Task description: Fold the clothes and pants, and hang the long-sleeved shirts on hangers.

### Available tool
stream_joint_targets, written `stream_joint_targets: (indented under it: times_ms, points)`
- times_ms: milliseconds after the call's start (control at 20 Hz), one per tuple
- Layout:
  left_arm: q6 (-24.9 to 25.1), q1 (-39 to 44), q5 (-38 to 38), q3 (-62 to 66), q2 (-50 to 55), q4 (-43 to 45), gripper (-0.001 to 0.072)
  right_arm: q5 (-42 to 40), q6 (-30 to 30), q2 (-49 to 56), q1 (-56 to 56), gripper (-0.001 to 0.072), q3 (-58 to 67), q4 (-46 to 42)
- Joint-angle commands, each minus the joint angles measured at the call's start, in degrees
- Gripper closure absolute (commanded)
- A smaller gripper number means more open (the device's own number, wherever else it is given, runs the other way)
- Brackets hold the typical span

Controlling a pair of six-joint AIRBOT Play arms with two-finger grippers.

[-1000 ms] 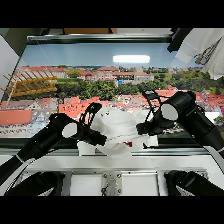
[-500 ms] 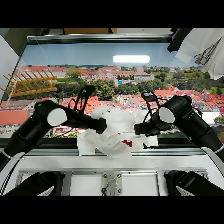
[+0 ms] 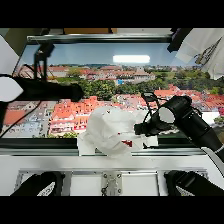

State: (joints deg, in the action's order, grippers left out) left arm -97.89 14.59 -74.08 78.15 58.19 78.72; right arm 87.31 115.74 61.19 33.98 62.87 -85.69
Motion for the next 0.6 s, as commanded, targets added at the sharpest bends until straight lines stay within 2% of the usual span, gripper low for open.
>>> stream_joint_targets:
  times_ms: [0,150,250,400,550]
  points:
    - [0.6,-9.0,-0.8,2.0,0.3,11.3,0.0026,0.1,0.0,0.0,0.0,0.0691,0.0,0.0]
    - [2.3,-19.3,0.2,2.0,3.3,19.8,0.0026,0.1,0.0,0.0,0.0,0.0691,0.0,0.0]
    - [3.8,-26.6,3.9,2.0,7.4,22.3,0.0026,0.1,0.0,0.0,0.0,0.0691,0.0,0.0]
    - [4.6,-36.3,13.4,2.0,15.2,22.2,0.0026,0.1,0.0,0.0,0.0,0.0691,0.0,0.0]
    - [6.5,-41.9,23.4,2.5,22.7,22.3,0.0026,0.1,0.0,0.0,0.0,0.0691,0.0,0.0]
